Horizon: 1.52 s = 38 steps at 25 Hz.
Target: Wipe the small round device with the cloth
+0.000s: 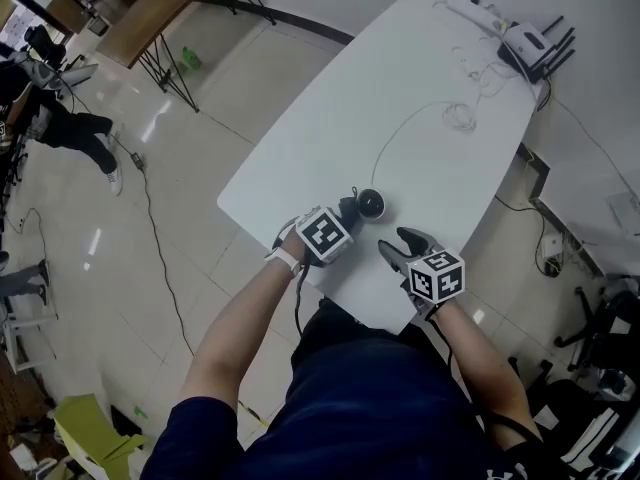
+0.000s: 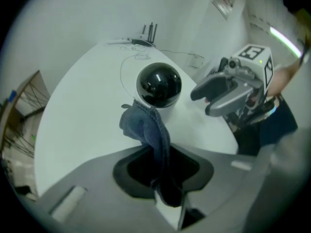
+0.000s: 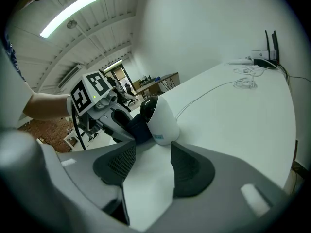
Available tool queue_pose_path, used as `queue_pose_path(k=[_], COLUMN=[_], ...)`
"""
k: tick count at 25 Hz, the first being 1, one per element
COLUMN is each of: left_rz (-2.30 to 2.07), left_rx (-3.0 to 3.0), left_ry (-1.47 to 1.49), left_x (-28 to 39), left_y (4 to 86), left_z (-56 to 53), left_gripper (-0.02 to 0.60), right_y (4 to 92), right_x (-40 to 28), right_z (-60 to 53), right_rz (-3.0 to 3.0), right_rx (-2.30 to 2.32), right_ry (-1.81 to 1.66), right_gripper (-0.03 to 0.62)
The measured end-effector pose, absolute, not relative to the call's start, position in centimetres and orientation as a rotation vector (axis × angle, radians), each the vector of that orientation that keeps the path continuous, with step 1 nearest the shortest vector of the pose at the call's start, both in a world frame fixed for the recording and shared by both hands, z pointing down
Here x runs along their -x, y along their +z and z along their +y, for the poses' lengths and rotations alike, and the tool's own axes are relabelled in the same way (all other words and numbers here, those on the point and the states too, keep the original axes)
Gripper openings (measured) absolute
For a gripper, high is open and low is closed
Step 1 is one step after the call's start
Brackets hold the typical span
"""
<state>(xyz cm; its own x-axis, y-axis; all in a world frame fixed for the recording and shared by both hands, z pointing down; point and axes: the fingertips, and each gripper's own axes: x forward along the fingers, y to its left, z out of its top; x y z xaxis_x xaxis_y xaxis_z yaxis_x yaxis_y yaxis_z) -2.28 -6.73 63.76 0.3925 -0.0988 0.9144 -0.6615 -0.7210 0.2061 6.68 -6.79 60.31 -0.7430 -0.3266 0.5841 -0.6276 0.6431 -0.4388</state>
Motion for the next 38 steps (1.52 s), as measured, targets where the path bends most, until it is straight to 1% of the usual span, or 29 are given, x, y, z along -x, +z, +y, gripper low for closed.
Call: queue_pose_path(k=[4, 12, 20, 28, 31, 35, 38], left_rz=[-0.585, -0.536, -0.586, -0.485, -0.409, -0.307, -0.270], left_rx=[-1.980, -1.914, -1.870, -1.946, -2.027, -2.132, -2.189], left_ry=[1.037, 0.817, 0.731, 0.746, 0.692, 0.523, 0.368], left_x=[-0.5, -4.8, -6.8, -10.0, -11.1, -11.5, -10.7], left_y=[62.5, 61.7, 62.3, 61.4, 59.5, 55.7, 52.9], left_z=[-5.0, -4.1, -4.8, -4.7, -4.4, -4.3, -4.8], left_gripper=[0.083, 0.083, 0.084, 0.084, 0.084, 0.084, 0.084], right_y=[60.3, 60.4, 60.4, 60.3, 59.7, 57.9, 55.9], right_x=[-6.1, -7.5, -11.0, -15.3, -15.7, -14.0, -12.7], right_z=[-6.6, -7.4, -7.4, -7.6, -7.5, -6.6, -6.4], right_rz=[-2.412, -2.401, -2.380, -2.352, -2.401, -2.538, -2.625], right_rx=[-0.728, -0.797, -0.985, -1.180, -1.165, -0.955, -0.813], right_ry=[0.899, 0.939, 1.029, 1.151, 1.261, 1.556, 1.784], right_gripper=[0.232, 0.232, 0.231, 0.225, 0.225, 0.227, 0.260])
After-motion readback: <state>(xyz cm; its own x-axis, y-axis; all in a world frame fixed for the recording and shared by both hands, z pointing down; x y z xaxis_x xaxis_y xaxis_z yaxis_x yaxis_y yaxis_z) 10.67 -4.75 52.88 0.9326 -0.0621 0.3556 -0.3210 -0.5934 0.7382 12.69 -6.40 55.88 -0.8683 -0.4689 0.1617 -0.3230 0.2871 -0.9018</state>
